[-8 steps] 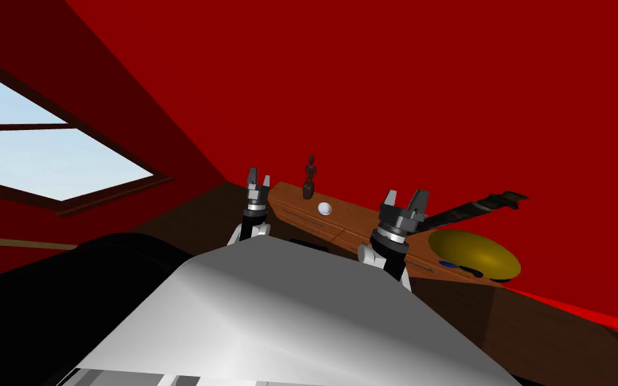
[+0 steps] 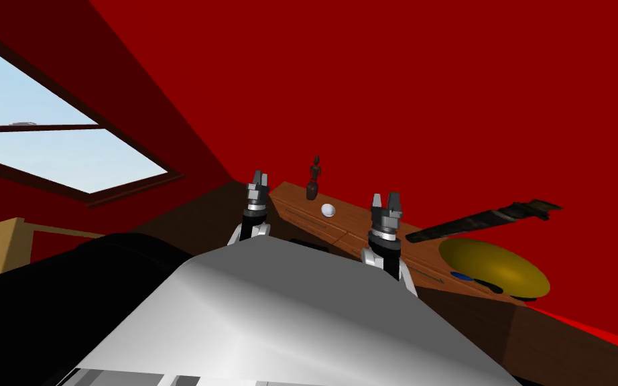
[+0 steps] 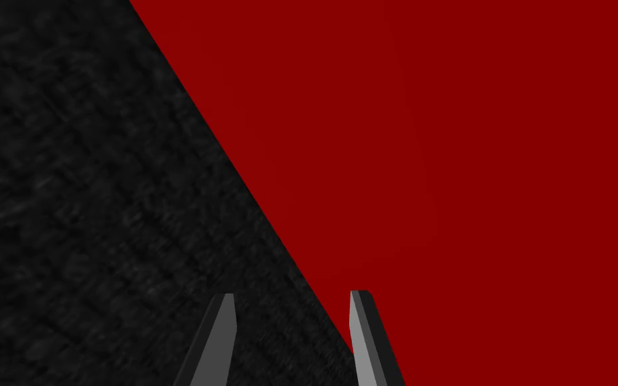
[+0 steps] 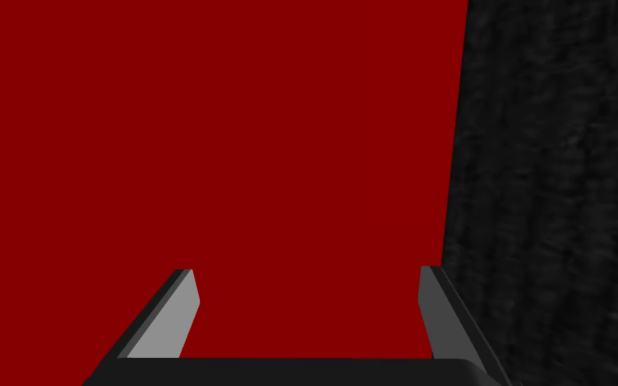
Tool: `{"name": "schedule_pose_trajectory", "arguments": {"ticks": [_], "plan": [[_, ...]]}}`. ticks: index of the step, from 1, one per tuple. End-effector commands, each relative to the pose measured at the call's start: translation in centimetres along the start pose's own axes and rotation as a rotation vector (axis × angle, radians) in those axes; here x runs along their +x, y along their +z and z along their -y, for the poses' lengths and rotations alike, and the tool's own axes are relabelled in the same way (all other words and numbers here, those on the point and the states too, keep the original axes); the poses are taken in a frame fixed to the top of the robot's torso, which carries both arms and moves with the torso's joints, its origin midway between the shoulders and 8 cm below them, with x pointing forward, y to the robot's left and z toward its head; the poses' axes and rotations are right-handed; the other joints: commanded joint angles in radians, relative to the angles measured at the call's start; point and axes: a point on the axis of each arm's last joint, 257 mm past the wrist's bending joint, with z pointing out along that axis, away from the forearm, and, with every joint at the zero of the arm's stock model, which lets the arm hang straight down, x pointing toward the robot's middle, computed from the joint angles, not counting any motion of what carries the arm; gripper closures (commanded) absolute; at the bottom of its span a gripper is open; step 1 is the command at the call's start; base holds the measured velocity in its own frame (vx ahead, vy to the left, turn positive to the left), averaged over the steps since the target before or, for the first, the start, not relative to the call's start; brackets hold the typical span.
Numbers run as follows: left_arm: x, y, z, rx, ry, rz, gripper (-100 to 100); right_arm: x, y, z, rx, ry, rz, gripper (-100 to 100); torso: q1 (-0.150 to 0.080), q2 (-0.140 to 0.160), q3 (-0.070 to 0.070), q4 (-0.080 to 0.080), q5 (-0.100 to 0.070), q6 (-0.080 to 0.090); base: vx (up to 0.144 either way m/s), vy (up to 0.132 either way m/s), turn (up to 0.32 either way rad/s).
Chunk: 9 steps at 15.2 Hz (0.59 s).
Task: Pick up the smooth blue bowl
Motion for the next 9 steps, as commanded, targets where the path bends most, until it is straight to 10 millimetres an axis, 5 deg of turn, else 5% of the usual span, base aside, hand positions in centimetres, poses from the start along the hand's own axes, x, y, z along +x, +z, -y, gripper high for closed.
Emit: {"name": "schedule_pose_trajectory", "arguments": {"ticks": [1,9], "plan": [[0.0,0.0,0.0,0.000,0.000,0.000,0,0.7,-0.4,1.4,0.026,-0.031,-0.050,-100,0.000,0.000,0.000,0.000,0.000,0.000,0.018,0.042,0.136],[0.0,0.0,0.0,0.000,0.000,0.000,0,3.8,-3.5,7.8,0.148,-0.169,-0.254,-100,0.000,-0.001,0.000,0.000,0.000,0.000,0.019,0.038,0.131]]}}
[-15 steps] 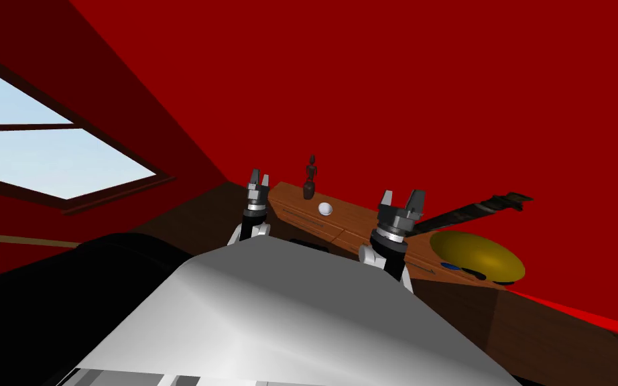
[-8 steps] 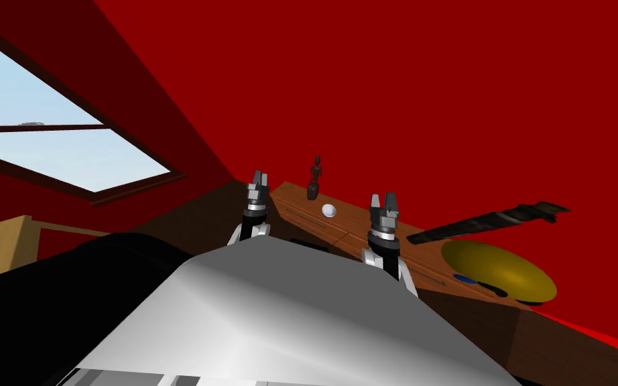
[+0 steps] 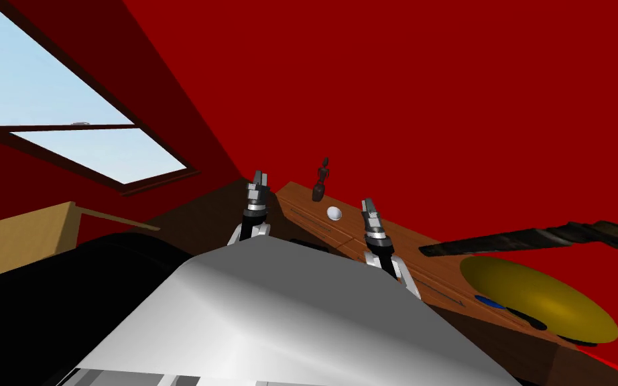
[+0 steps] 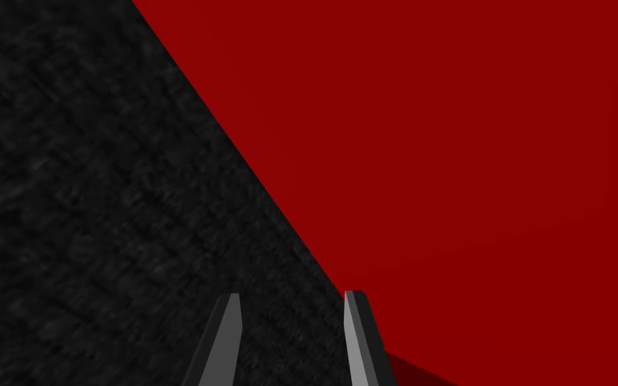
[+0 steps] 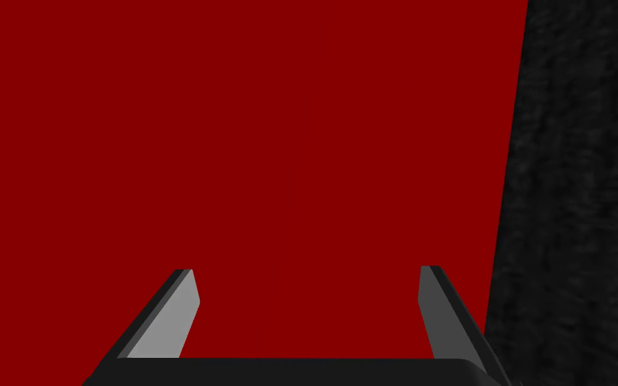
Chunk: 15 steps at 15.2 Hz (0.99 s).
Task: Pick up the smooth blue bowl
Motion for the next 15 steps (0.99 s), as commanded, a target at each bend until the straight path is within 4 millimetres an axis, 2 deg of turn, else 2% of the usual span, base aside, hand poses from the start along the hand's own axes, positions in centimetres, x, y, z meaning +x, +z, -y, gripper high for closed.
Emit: {"name": "schedule_pose_trajectory", "arguments": {"ticks": [1,3,6,8,9,11,13,14,15], "plan": [[0.0,0.0,0.0,0.000,0.000,0.000,0,1.4,-0.8,2.0,0.037,-0.056,-0.075,-100,0.000,0.000,0.000,0.000,0.000,0.000,0.027,0.042,0.141],[0.0,0.0,0.0,0.000,0.000,0.000,0,1.5,-1.0,2.6,0.050,-0.054,-0.078,-100,0.000,0.000,0.000,0.000,0.000,0.000,0.019,0.034,0.095],[0.0,0.0,0.0,0.000,0.000,0.000,0,3.5,-2.6,5.8,0.104,-0.142,-0.193,-100,0.000,0.001,0.000,0.000,0.000,0.000,0.017,0.041,0.156],[0.0,0.0,0.0,0.000,0.000,0.000,0,3.6,-3.0,6.6,0.122,-0.140,-0.197,-100,0.000,0.000,0.000,0.000,0.000,0.000,0.021,0.037,0.114],[0.0,0.0,0.0,0.000,0.000,0.000,0,4.5,-3.9,8.1,0.146,-0.186,-0.256,-100,0.000,0.001,0.000,0.000,0.000,0.000,0.018,0.038,0.139],[0.0,0.0,0.0,0.000,0.000,0.000,0,4.5,-4.3,8.7,0.160,-0.184,-0.259,-100,0.000,0.001,0.000,0.000,0.000,0.000,0.017,0.033,0.098],[0.0,0.0,0.0,0.000,0.000,0.000,0,5.3,-5.7,10.8,0.197,-0.230,-0.323,-100,0.000,0.000,0.000,0.000,0.000,0.000,0.024,0.039,0.161],[0.0,0.0,0.0,0.000,0.000,0.000,0,5.3,-5.7,10.8,0.197,-0.230,-0.323,-100,0.000,0.000,0.000,0.000,0.000,0.000,0.017,0.027,0.072],[0.0,0.0,0.0,0.000,0.000,0.000,0,5.9,-6.8,12.2,0.217,-0.279,-0.384,-100,0.000,0.001,0.000,0.000,0.000,0.000,0.027,0.039,0.155]]}}
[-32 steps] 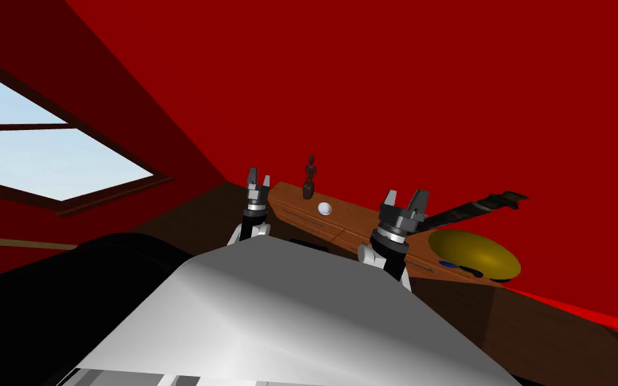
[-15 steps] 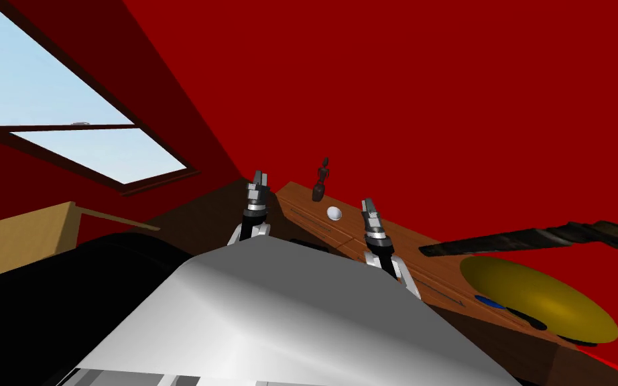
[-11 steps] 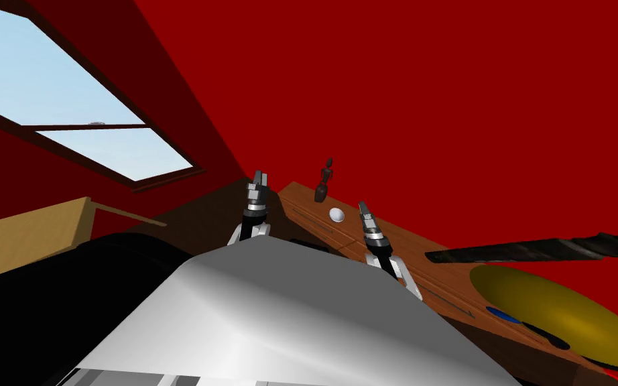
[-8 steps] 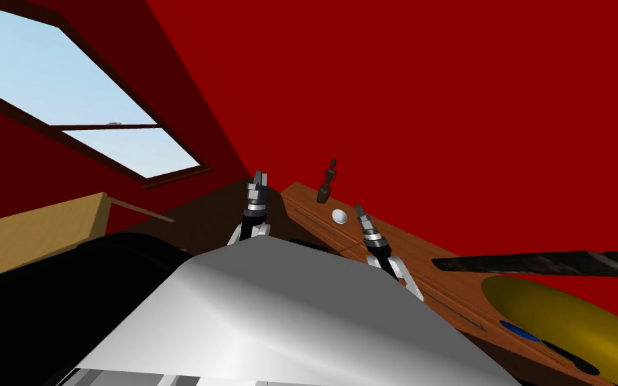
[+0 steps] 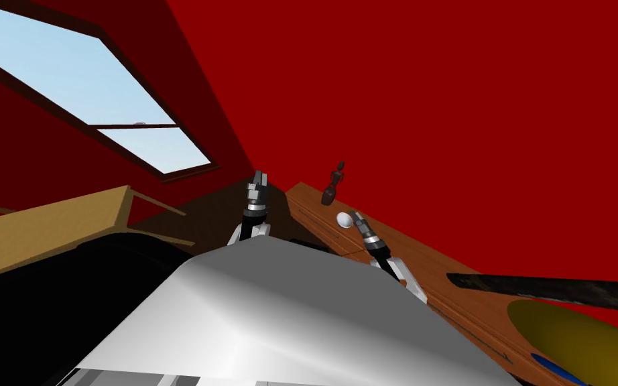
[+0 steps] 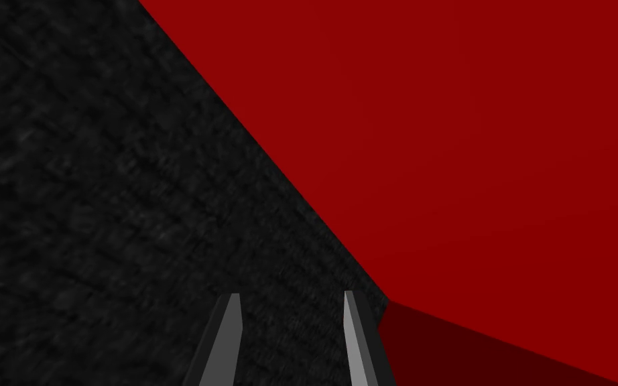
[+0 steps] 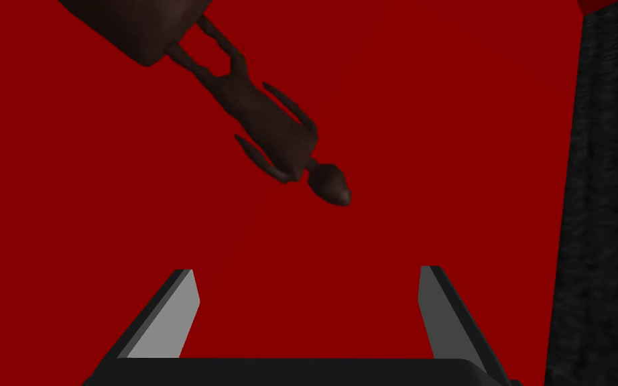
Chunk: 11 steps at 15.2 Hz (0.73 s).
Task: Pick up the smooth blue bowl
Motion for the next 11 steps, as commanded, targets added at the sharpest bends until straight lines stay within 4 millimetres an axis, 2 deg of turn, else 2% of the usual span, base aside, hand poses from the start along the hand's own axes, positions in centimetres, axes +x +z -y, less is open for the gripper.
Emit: {"name": "schedule_pose_trajectory", "arguments": {"ticks": [1,2,3,5,7,11], "plan": [[0.0,0.0,0.0,0.000,0.000,0.000,0,1.2,-0.6,1.9,0.032,-0.033,-0.049,-100,0.000,0.000,0.000,0.000,0.000,0.000,0.024,0.044,0.168],[0.0,0.0,0.0,0.000,0.000,0.000,0,1.3,-0.7,2.0,0.035,-0.032,-0.050,-100,0.000,0.000,0.000,0.000,0.000,0.000,0.012,0.033,0.055],[0.0,0.0,0.0,0.000,0.000,0.000,0,2.5,-1.4,3.6,0.059,-0.084,-0.111,-100,0.000,0.000,0.000,0.000,0.000,0.001,0.019,0.046,0.164],[0.0,0.0,0.0,0.000,0.000,0.000,0,3.7,-2.4,5.5,0.090,-0.128,-0.172,-100,0.001,0.000,0.000,0.000,0.000,0.000,0.029,0.053,0.180],[0.0,0.0,0.0,0.000,0.000,0.000,0,4.3,-2.9,6.4,0.111,-0.127,-0.185,-100,0.001,0.000,0.000,0.000,0.000,0.000,0.028,0.044,0.126],[0.0,0.0,0.0,0.000,0.000,0.000,0,6.3,-5.2,9.9,0.161,-0.228,-0.313,-100,0.000,0.000,0.000,0.000,0.000,0.001,0.025,0.041,0.142]]}}
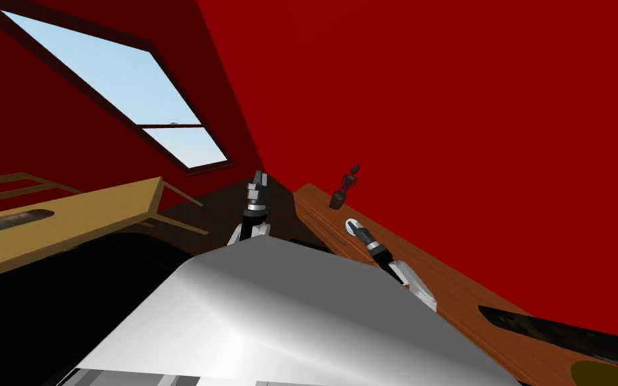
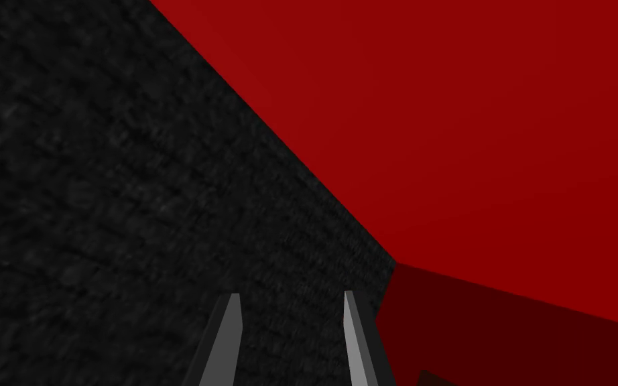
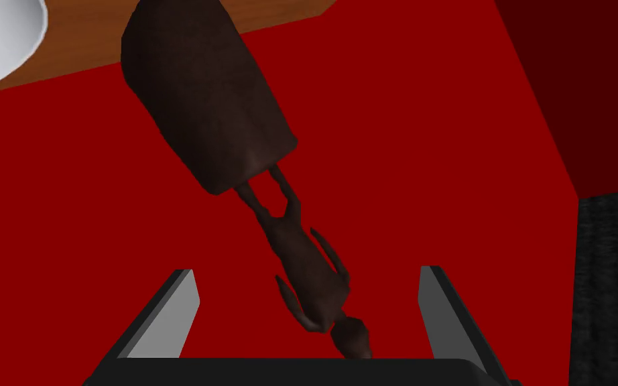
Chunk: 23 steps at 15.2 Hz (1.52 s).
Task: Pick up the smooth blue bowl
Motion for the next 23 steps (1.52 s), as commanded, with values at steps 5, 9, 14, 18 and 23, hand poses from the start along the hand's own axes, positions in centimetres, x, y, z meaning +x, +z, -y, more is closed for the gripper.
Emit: {"name": "schedule_pose_trajectory", "arguments": {"ticks": [5,9,14,18,23], "plan": [[0.0,0.0,0.0,0.000,0.000,0.000,0,4.7,-2.9,5.7,0.091,-0.128,-0.188,-100,0.001,-0.001,0.000,0.000,0.000,0.000,0.036,0.057,0.204],[0.0,0.0,0.0,0.000,0.000,0.000,0,6.8,-5.0,8.5,0.140,-0.164,-0.271,-100,0.001,0.000,0.000,0.000,0.000,0.000,0.023,0.047,0.112],[0.0,0.0,0.0,0.000,0.000,0.000,0,9.7,-8.6,12.5,0.202,-0.246,-0.412,-100,0.000,0.000,0.000,0.000,0.000,0.000,0.025,0.044,0.160],[0.0,0.0,0.0,0.000,0.000,0.000,0,11.5,-11.9,15.6,0.240,-0.329,-0.539,-100,0.001,0.000,0.000,0.000,0.000,0.001,0.035,0.056,0.138],[0.0,0.0,0.0,0.000,0.000,0.000,0,13.7,-17.4,19.5,0.309,-0.380,-0.690,-100,0.003,0.000,0.000,0.000,0.001,0.000,0.041,0.066,0.194]]}}
